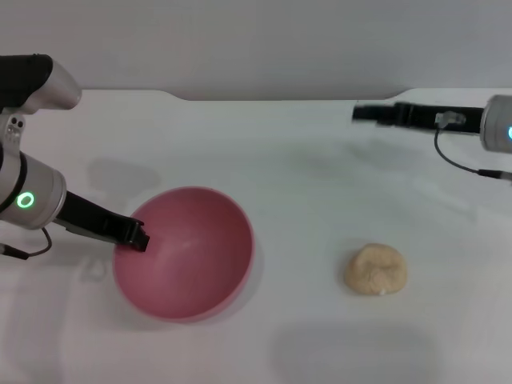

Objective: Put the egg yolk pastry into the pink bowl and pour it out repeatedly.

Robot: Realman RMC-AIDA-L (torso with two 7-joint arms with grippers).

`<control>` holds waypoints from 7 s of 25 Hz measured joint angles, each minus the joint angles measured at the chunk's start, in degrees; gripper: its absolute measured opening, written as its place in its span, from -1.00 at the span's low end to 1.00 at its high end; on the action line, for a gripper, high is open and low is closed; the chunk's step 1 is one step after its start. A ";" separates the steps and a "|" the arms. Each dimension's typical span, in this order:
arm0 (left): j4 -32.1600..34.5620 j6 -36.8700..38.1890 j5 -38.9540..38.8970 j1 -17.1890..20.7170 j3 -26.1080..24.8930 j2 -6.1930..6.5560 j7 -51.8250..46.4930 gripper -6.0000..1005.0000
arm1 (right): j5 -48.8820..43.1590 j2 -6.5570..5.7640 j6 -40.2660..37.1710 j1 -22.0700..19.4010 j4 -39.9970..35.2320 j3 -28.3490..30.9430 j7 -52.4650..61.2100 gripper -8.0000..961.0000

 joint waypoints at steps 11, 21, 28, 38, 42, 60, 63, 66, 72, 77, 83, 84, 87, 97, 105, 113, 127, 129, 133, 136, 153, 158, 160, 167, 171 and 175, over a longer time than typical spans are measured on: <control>1.02 -0.01 -0.03 -0.67 1.98 0.04 -0.13 -0.99 | -30.72 -0.01 -28.89 4.86 -17.99 -1.14 15.53 0.22; 1.31 0.17 0.40 -2.32 2.53 0.07 -0.27 -0.99 | -33.88 1.86 -30.39 2.86 -17.63 -5.89 16.13 0.17; 1.36 0.25 0.48 -3.22 2.74 0.06 -0.21 -0.99 | -33.60 2.31 -27.35 1.87 -15.27 -9.27 16.28 0.14; 1.39 0.57 0.52 -3.69 3.15 0.06 -0.27 -0.99 | -27.99 2.47 -19.55 2.16 -11.26 -15.28 16.33 0.09; 1.45 0.78 0.52 -3.69 3.19 0.01 -0.28 -0.99 | -27.65 2.47 -19.14 2.25 -10.79 -16.46 16.36 0.07; 1.11 1.00 0.43 -3.40 3.43 0.00 0.08 -0.99 | -13.99 1.97 -20.16 -3.20 -18.43 -15.43 12.56 -0.67; 1.00 0.99 0.44 -3.47 3.89 0.02 0.15 -0.99 | -11.47 1.95 -21.51 -3.47 -20.44 -14.12 11.16 -0.77; 0.95 0.94 0.46 -3.59 3.96 0.03 0.19 -0.99 | -8.15 1.94 -23.66 -3.43 -23.76 -13.39 9.96 -0.82; 0.89 0.51 0.48 -4.39 6.13 0.03 0.27 -0.99 | 6.16 2.06 -28.52 -3.03 -32.03 -15.22 4.99 -0.87; 0.63 -0.55 0.31 -6.22 9.58 -0.31 0.13 -0.99 | 9.53 2.11 -28.76 -0.61 -33.19 -21.44 3.01 -0.89; 0.13 -1.74 -0.74 -8.18 12.73 -0.59 -0.21 -0.99 | 9.17 2.12 -27.85 0.35 -30.85 -29.14 -1.42 -0.88; -0.01 -1.95 -1.00 -8.46 13.25 -0.61 -0.23 -0.99 | 9.16 2.12 -27.77 0.25 -30.51 -30.09 -1.87 -0.85; -0.26 -2.58 -1.51 -9.15 14.31 -0.64 -0.26 -0.99 | 8.94 2.14 -27.62 -0.08 -29.48 -31.54 -2.07 -0.76; -0.79 -5.82 -1.74 -10.05 13.52 -0.37 -0.34 -0.99 | 8.54 2.22 -28.90 -3.90 -31.35 -28.66 -1.70 -0.42; -4.50 -8.52 -1.41 -12.07 11.39 -0.22 -0.40 -0.99 | 8.47 2.13 -31.52 -6.90 -32.90 -17.77 -1.65 -0.07; -3.93 -21.00 -4.06 -8.93 12.35 -0.24 3.48 -0.99 | 8.47 2.03 -29.35 -10.24 -31.72 -4.36 -1.63 -0.01; 1.74 -69.78 -25.59 10.32 36.31 -0.11 40.94 -0.99 | 9.08 1.95 -22.62 -17.44 -23.49 7.76 -2.06 -0.01; 0.05 -81.74 -25.16 11.35 43.39 -0.14 44.87 -0.99 | 9.10 1.94 -22.57 -17.78 -22.70 8.74 -2.08 -0.01; -7.04 -105.25 -21.37 10.56 57.18 -0.33 50.92 -0.99 | 9.31 1.93 -22.57 -18.26 -22.46 9.79 -2.11 -0.01; -13.28 -118.46 -17.01 8.71 64.79 -0.56 51.86 -0.99 | 10.10 1.94 -22.57 -18.39 -22.41 9.85 -2.13 -0.01; -13.44 -117.79 -23.49 5.56 57.28 -0.35 40.81 -0.99 | 10.75 1.99 -23.01 -18.27 -21.23 9.27 -3.52 -0.01; -7.12 -84.09 -28.08 5.27 36.57 -0.25 38.03 -0.99 | 10.75 2.04 -23.20 -17.33 -20.47 7.80 -5.05 -0.01; -7.24 -69.96 -29.24 2.98 27.58 -0.13 34.59 -0.99 | 10.75 2.02 -23.19 -16.86 -20.07 6.68 -5.85 -0.01; -13.62 -32.34 -23.19 -6.12 -2.27 0.57 20.49 -0.99 | 10.58 1.97 -22.76 -14.68 -18.77 3.22 -7.26 -0.01; -10.10 -21.86 -15.98 -5.07 -9.73 1.37 15.34 -0.99 | 10.24 1.84 -22.68 -13.37 -17.72 2.18 -7.26 -0.01; -4.96 -10.43 -8.54 -3.85 -11.54 3.44 9.40 -0.99 | 10.05 1.75 -22.63 -12.22 -17.59 -2.20 -7.31 -0.01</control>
